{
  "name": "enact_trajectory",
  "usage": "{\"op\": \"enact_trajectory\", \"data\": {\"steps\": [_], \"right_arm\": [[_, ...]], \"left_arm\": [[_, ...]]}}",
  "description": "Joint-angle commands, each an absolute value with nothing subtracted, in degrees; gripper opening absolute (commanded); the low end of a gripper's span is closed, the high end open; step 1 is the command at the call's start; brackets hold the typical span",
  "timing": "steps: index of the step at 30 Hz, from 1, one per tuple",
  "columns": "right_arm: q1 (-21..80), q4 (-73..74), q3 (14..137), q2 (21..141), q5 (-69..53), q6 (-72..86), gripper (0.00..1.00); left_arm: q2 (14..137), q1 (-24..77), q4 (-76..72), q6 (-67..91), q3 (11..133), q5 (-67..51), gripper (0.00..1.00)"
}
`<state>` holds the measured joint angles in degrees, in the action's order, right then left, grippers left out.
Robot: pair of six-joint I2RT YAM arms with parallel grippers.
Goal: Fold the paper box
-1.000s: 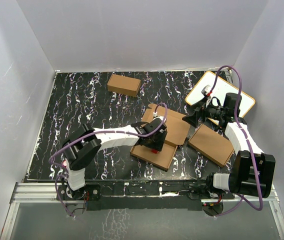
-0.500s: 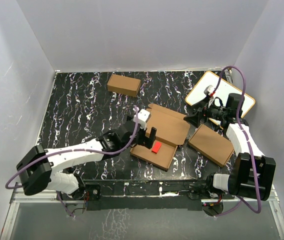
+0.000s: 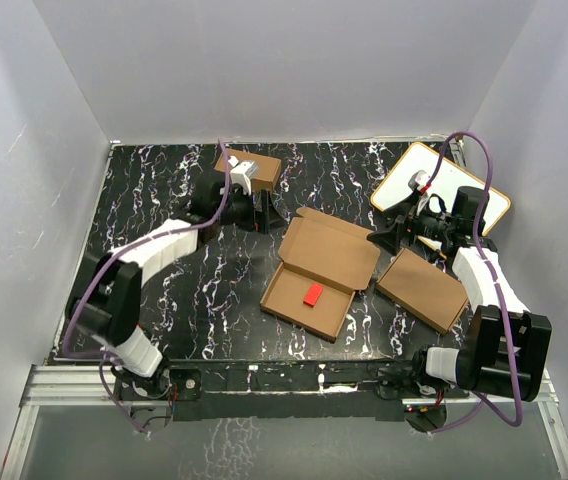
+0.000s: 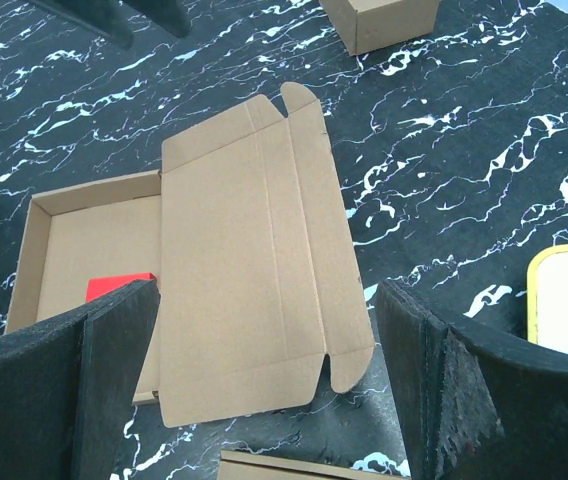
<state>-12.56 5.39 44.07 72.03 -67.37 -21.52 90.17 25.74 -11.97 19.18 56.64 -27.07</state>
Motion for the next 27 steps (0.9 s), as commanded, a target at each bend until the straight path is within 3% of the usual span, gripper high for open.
{"op": "enact_trajectory", "data": {"steps": [1,4,9,27], "right_arm": [[-13.03,1.19,43.77,71.28,-69.08,-21.88,0.98],[-13.01,1.21,43.72,71.20,-69.11,-21.88,0.98],[-13.10,1.21,43.85,71.21,-69.00,-21.88,0.98],[-13.10,1.32,43.88,71.37,-68.78,-22.02,0.98]], "left_arm": [[98.11,21.75,-8.81,21.76,65.83,-47.58,0.82],[106.30,20.76,1.45,17.59,75.65,-51.06,0.71],[117.49,20.74,16.02,9.42,89.22,-51.37,0.64],[128.90,22.66,15.51,10.52,99.07,-63.08,0.40]]}}
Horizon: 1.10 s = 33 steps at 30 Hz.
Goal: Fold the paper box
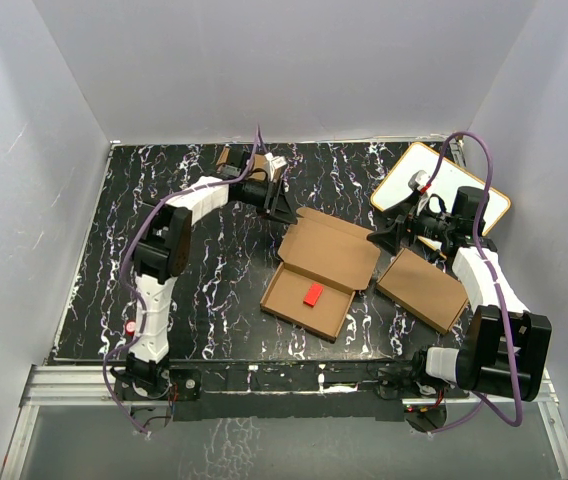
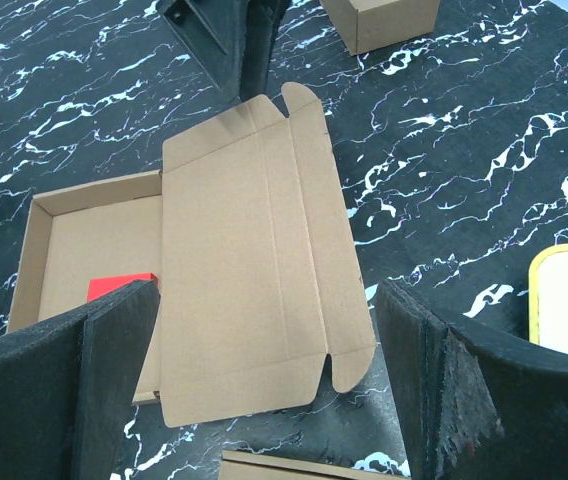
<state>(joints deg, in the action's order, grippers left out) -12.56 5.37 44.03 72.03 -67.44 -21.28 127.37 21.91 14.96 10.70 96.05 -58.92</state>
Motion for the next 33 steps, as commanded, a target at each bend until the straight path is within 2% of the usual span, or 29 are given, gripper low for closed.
{"op": "enact_trajectory", "data": {"steps": [1,3,6,11,12,21,33], "right_arm": [[-13.10,1.40,43.90,71.37,-68.78,-22.06,0.98],[-13.10,1.37,43.94,71.32,-68.80,-22.06,0.98],[-13.10,1.48,43.94,71.22,-68.68,-22.15,0.98],[-13.10,1.52,43.95,71.19,-68.78,-22.32,0.98],[-13.10,1.62,43.95,71.25,-68.81,-22.32,0.98],[-13.10,1.71,43.91,71.82,-70.00,-21.63,0.98],[-10.40,6.11,47.21,80.80,-70.65,-17.60,0.97]], "left_arm": [[129.47,22.84,15.87,10.62,99.71,-63.32,0.37],[131.04,23.29,17.06,10.28,101.25,-63.63,0.30],[132.71,23.76,19.61,8.84,103.66,-63.48,0.26],[132.88,23.82,20.18,8.56,104.59,-62.82,0.02],[132.70,23.82,20.07,8.53,104.59,-62.62,0.00],[127.67,23.04,15.17,10.55,100.11,-59.72,0.00],[97.70,21.27,-22.27,25.82,57.70,-37.59,0.00]]}}
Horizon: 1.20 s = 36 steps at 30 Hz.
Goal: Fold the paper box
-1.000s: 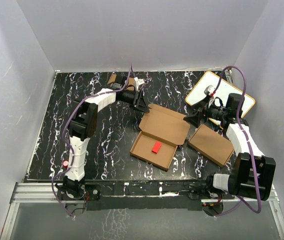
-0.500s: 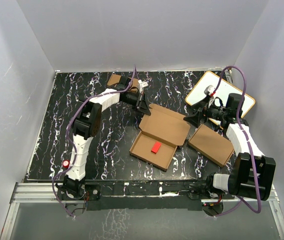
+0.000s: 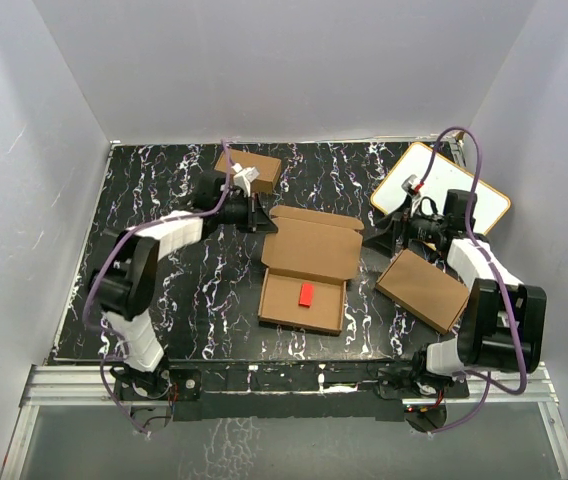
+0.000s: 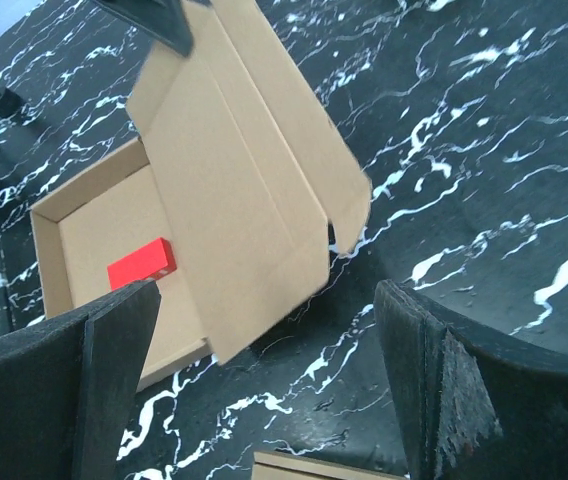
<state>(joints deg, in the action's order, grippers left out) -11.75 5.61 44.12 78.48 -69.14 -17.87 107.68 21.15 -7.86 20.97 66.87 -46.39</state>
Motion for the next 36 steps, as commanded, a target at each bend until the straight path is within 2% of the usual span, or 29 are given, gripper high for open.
{"op": "enact_trajectory", "data": {"steps": [1,6,11,17,22,28,33,36], "right_arm": [[-10.07,6.84,47.54,81.61,-70.43,-17.82,0.97],[-9.20,8.57,49.22,86.76,-72.46,-15.98,0.95],[-8.10,7.28,49.87,89.91,-73.75,-13.16,0.93],[-6.82,4.04,50.47,92.17,-74.00,-9.86,0.85],[-6.85,3.01,51.50,93.57,-74.55,-8.30,0.72],[-6.79,2.73,52.98,94.47,-74.62,-7.54,0.67],[-6.43,2.55,53.97,95.43,-74.81,-7.20,0.52],[-6.20,2.55,53.89,95.54,-75.08,-7.21,0.39]], "left_arm": [[95.71,21.28,-23.63,26.18,55.07,-36.10,0.00],[89.84,21.27,-28.26,26.65,47.52,-34.67,0.00],[88.33,21.27,-28.78,25.35,46.43,-36.99,0.00],[87.95,21.27,-31.46,24.56,45.58,-40.26,0.00],[88.16,21.29,-32.55,24.24,45.00,-42.67,0.00],[88.16,21.31,-33.85,23.95,44.46,-44.85,0.00],[88.85,21.27,-34.53,24.21,44.61,-45.93,0.00],[88.97,21.33,-34.67,24.43,44.73,-46.16,0.00]]}}
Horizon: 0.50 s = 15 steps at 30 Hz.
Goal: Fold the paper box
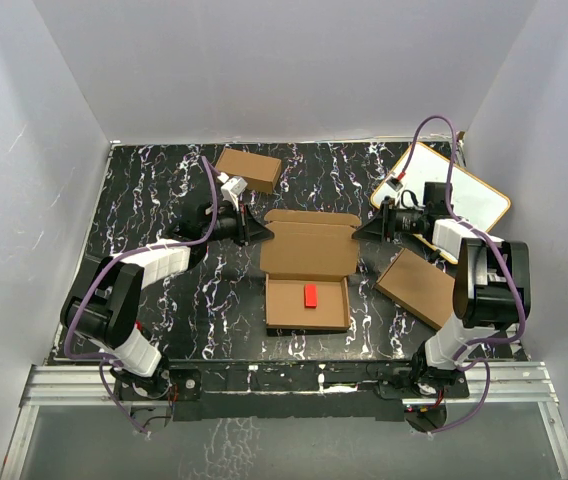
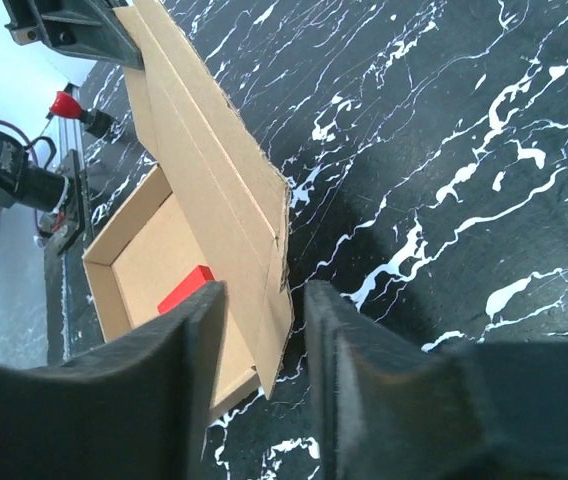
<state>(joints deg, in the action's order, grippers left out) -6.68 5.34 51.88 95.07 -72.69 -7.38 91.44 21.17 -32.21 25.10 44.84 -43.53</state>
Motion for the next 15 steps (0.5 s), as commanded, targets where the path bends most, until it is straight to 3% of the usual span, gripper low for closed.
{"op": "enact_trajectory", "data": {"steps": [1,11,12,15], "right_arm": [[-6.16,2.55,53.97,95.56,-75.11,-7.22,0.34],[-6.02,6.84,54.60,94.21,-75.03,-13.29,0.11],[-6.06,7.38,54.57,93.78,-74.98,-14.23,0.09],[-6.06,8.16,54.17,92.18,-75.41,-16.02,0.08]], "left_arm": [[88.95,21.33,-34.71,24.43,44.70,-46.14,0.00],[88.15,21.27,-32.88,24.35,44.91,-44.75,0.00],[87.63,21.27,-32.22,24.28,44.79,-44.21,0.02],[85.13,21.27,-30.52,23.60,43.70,-41.97,0.19]]}}
